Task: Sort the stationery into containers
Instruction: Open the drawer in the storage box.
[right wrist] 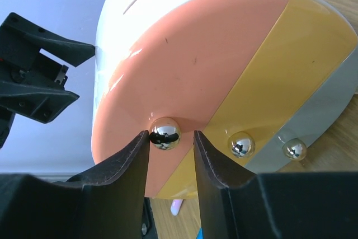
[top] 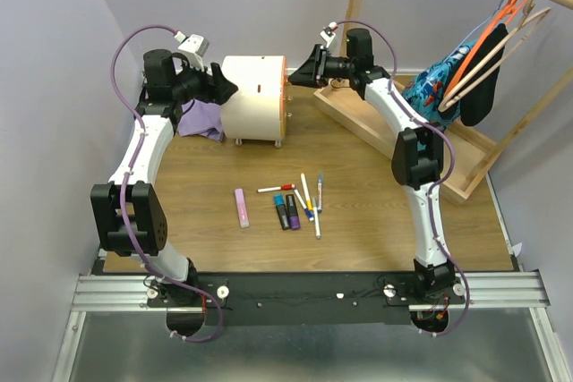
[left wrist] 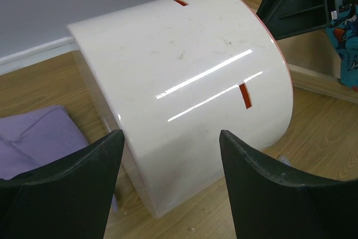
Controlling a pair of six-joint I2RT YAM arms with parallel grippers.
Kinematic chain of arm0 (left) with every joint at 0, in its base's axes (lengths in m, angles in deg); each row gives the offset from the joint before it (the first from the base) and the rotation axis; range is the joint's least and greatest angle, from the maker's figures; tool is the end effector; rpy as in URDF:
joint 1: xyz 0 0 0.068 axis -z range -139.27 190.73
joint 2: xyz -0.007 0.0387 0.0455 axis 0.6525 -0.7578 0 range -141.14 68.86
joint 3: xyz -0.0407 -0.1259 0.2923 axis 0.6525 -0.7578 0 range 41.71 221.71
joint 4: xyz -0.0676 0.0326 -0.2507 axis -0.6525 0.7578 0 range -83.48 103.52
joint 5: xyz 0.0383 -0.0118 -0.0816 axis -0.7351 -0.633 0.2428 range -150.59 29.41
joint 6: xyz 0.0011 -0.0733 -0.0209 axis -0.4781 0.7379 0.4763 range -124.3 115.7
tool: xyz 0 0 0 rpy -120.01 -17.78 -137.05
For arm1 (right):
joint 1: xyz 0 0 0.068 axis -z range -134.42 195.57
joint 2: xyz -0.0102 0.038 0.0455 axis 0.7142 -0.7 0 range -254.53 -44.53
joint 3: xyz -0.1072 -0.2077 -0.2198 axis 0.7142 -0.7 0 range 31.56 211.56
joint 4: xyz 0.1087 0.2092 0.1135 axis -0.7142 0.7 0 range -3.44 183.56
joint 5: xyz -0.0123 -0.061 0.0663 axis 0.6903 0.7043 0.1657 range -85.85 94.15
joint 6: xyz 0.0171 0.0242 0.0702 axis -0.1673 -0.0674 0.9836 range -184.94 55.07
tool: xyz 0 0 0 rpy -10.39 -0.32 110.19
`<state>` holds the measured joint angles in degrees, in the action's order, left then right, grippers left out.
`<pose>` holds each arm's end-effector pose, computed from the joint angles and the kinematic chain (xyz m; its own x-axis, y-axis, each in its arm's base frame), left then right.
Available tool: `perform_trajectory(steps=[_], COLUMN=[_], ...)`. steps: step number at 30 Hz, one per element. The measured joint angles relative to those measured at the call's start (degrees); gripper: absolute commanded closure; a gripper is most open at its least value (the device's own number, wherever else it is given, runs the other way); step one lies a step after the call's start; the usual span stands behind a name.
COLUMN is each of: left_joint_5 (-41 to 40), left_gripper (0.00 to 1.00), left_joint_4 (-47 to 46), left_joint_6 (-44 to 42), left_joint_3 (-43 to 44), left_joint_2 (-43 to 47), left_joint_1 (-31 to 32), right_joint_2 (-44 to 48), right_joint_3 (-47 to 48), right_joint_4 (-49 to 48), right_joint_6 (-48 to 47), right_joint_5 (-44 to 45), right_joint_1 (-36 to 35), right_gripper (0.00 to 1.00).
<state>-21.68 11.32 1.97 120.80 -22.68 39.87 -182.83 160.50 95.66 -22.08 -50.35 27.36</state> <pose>0.4000 -0.0347 0.3957 -0.3589 -0.0904 -0.9290 0.5523 0.7818 -0.2894 0.5643 0.2410 0.3060 -0.8428 0.1384 -0.5202 -0.4664 0.2947 0.8340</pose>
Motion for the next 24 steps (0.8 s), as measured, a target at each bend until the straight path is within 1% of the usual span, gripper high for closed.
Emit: perform_trajectory(steps=[4,15,18,19,22,24], left_joint_5=[-0.79,-1.90,-2.25,-2.29,-2.47,-2.56], left_gripper=[0.22,0.22,0.22,0.22,0.22,0.22], left_joint_4=[0.35,1.42,1.44,1.49,1.55,1.57], left_joint_6=[-0.83,-2.16,-2.40,-2.43,-2.62,-2.71], left_joint_3=[0.00,0.00,0.00,0.00,0.00,0.00], left_joint_2=[0.00,0.00,0.00,0.00,0.00,0.00], left_joint_1=[0.28,0.52,0.50,0.52,0.52,0.52], right_joint_2=[-0.35,-0.79,-0.87,-0.90,-0.90,-0.92], right_joint_3=[-0.02,0.00,0.00,0.00,0.00,-0.04], right_joint_4=[-0.63,-2.71,-3.13,-3.21,-3.43,-3.41], right_joint_6=[0.81,2.49,2.69,2.84,2.78,2.80], right_joint_5=[-0.11,-0.74,-0.79,-0.81,-0.83,-0.87], right_joint_1=[0.02,-0.22,-0.35,-0.48,-0.66,-0.59], right_gripper=[0.61,0.60,0.67,0.72,0.78,0.79])
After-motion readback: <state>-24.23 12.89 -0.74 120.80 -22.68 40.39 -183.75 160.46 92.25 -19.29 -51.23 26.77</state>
